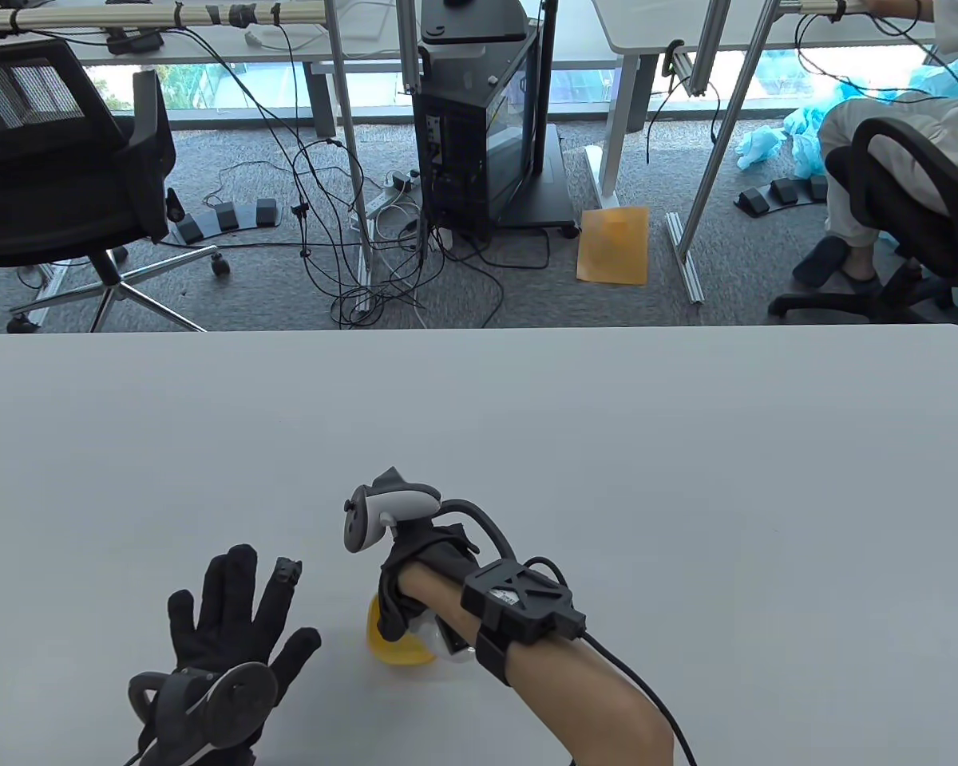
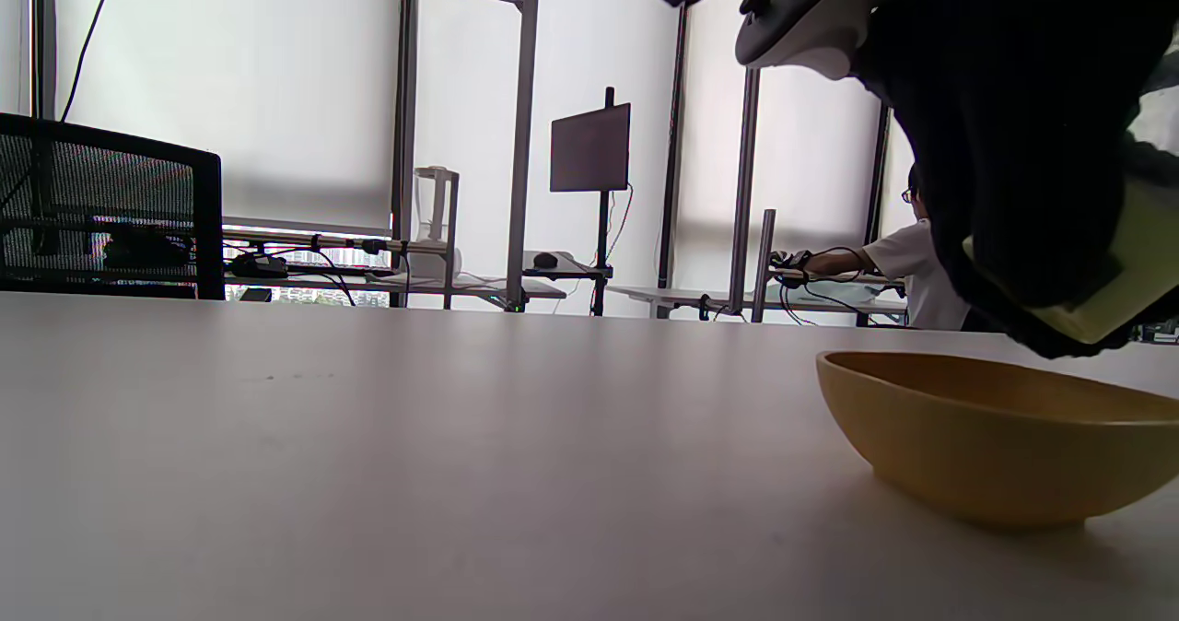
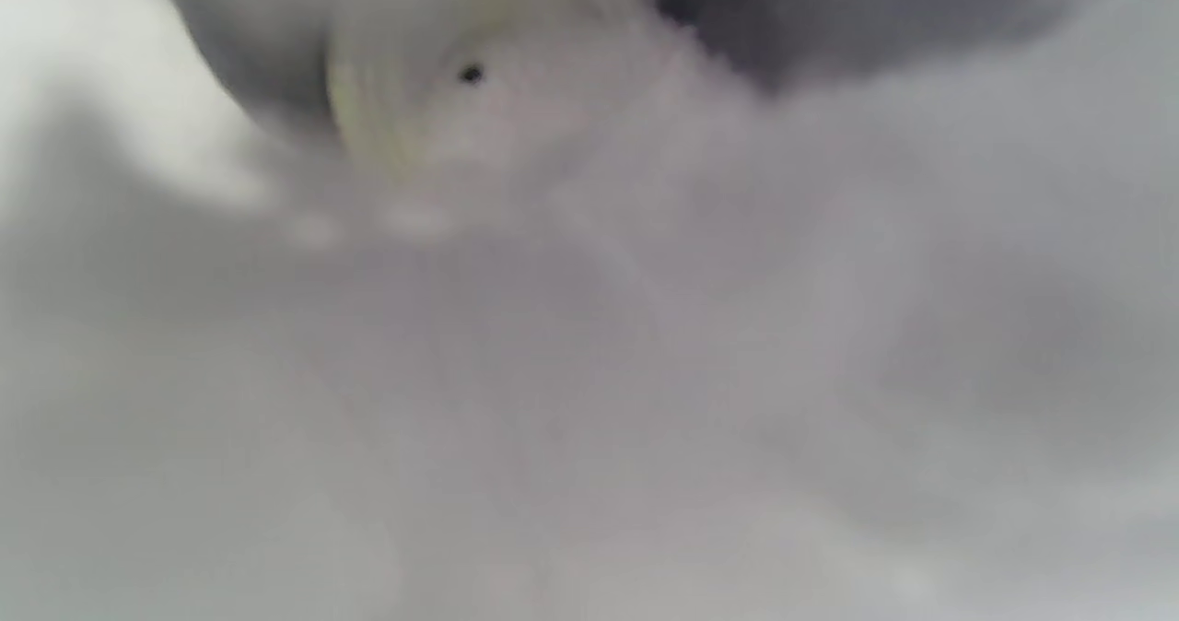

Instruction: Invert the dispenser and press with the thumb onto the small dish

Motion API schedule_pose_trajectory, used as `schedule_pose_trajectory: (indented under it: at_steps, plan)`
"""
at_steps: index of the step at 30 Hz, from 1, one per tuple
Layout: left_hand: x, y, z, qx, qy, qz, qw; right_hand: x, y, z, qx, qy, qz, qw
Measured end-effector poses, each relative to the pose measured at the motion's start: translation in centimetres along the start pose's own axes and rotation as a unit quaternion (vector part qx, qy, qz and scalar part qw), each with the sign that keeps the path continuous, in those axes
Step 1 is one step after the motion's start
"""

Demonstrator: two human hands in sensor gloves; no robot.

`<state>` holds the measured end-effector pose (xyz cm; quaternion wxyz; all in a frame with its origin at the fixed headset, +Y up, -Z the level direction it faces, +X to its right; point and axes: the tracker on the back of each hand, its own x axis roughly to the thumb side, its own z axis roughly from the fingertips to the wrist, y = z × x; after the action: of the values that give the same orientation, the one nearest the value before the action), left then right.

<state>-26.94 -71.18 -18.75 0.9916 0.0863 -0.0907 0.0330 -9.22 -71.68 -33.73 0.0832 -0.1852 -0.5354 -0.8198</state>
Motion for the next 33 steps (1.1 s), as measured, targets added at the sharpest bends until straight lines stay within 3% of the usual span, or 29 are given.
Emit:
schedule_pose_trajectory:
  at_steps: [10, 15, 17, 19, 21, 24, 28, 33]
  plan:
    - [0.2, 0.0, 0.1, 0.000, -0.004, -0.001, 1.000, 1.0, -0.3, 1.7, -0.087, -0.008, 0.080, 0.993]
    - [0.3, -0.2, 0.2, -0.001, -0.005, -0.003, 1.000, 0.7, 0.0, 1.8, -0.096, -0.007, 0.074, 0.993]
    - [0.4, -0.2, 0.2, -0.003, -0.006, -0.003, 1.000, 0.1, 0.4, 1.9, -0.097, -0.007, 0.031, 0.995]
    - [0.4, -0.2, 0.2, -0.004, -0.005, -0.004, 1.000, -0.4, 0.7, 2.1, -0.069, -0.018, 0.020, 0.997]
    - [0.4, -0.2, 0.2, -0.004, -0.006, -0.003, 1.000, -0.7, 0.9, 2.6, -0.095, -0.038, 0.004, 0.995]
    - [0.4, -0.1, 0.2, 0.000, -0.006, 0.000, 1.000, -1.8, 1.2, 4.5, -0.180, -0.077, -0.009, 0.981]
    - [0.3, -0.2, 0.2, 0.004, -0.006, 0.005, 1.000, -4.2, 2.6, 8.1, -0.359, -0.144, -0.060, 0.920]
    - [0.3, -0.3, 0.2, 0.004, -0.005, 0.004, 1.000, -8.2, 6.3, 11.5, -0.554, -0.195, -0.126, 0.800]
